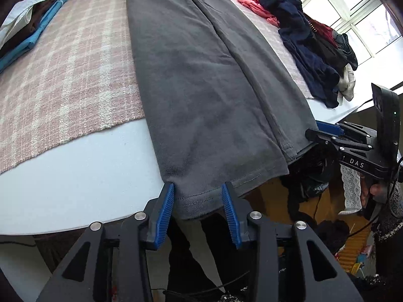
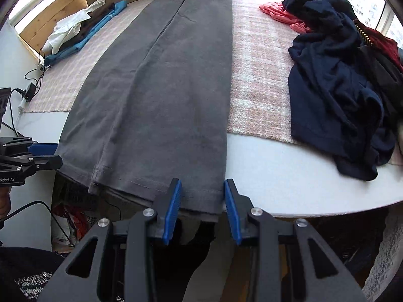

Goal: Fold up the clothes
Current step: 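Grasp the t-shirt hem with both grippers and fold it toward the collar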

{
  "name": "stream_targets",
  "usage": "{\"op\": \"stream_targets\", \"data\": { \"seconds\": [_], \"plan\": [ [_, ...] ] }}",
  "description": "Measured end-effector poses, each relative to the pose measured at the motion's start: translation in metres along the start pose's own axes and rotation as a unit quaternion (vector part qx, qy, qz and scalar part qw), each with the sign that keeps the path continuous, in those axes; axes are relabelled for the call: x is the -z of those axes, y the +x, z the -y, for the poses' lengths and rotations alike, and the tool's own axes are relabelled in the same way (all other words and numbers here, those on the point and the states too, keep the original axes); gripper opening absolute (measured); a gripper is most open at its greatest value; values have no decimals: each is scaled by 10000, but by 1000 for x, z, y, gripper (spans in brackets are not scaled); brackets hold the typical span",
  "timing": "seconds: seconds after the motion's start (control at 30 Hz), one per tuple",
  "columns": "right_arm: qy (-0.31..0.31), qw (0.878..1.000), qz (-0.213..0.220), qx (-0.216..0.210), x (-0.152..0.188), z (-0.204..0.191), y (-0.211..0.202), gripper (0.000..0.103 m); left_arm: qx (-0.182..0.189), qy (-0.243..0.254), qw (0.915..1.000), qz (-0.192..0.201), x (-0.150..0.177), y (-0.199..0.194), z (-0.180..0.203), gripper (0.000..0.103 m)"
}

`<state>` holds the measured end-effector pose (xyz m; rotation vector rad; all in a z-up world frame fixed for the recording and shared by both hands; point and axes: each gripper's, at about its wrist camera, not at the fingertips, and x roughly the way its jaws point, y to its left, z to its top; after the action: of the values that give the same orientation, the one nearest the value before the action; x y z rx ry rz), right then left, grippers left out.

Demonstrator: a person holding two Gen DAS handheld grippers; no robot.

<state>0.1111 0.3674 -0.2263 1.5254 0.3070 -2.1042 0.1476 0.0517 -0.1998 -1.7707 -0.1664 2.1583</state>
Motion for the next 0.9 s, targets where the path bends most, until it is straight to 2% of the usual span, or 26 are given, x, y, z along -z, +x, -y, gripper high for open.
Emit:
{"op": "stream_targets", "data": {
  "seconds": [0.2,0.3,0.33,0.37,0.47,0.53,0.6,0.7,0.8,0.9],
  "plan": [
    [105,9999,-105,-54,-3,7,0,34,-301,-66,9995,-73,2,-1,-2,36],
    [23,9999,-126,32,-3,3,1,34,-498,97,9987,-57,1,1,3,34],
    [-3,9999,-136,50,-3,3,0,34,-473,157,9987,-72,1,3,6,32],
    [-28,9999,-145,67,-2,2,0,34,-449,217,9987,-86,1,4,9,20],
    [-27,9999,-151,28,-2,2,-1,29,-432,385,9983,-85,3,5,12,10],
    [57,9997,-123,-193,-2,6,-1,13,-359,462,9983,-83,4,5,12,7],
    [113,9993,-109,-339,-2,10,-1,11,-257,498,9984,-84,3,4,13,5],
    [471,9957,-156,-780,-3,24,-2,10,128,309,9994,-91,0,-1,4,5],
    [1093,9817,-223,-1546,-6,43,-4,9,550,24,9984,-144,-8,-7,-4,5],
    [1655,9592,-195,-2286,-17,62,-14,9,993,-315,9944,-161,-19,-21,-11,5]
  ]
}}
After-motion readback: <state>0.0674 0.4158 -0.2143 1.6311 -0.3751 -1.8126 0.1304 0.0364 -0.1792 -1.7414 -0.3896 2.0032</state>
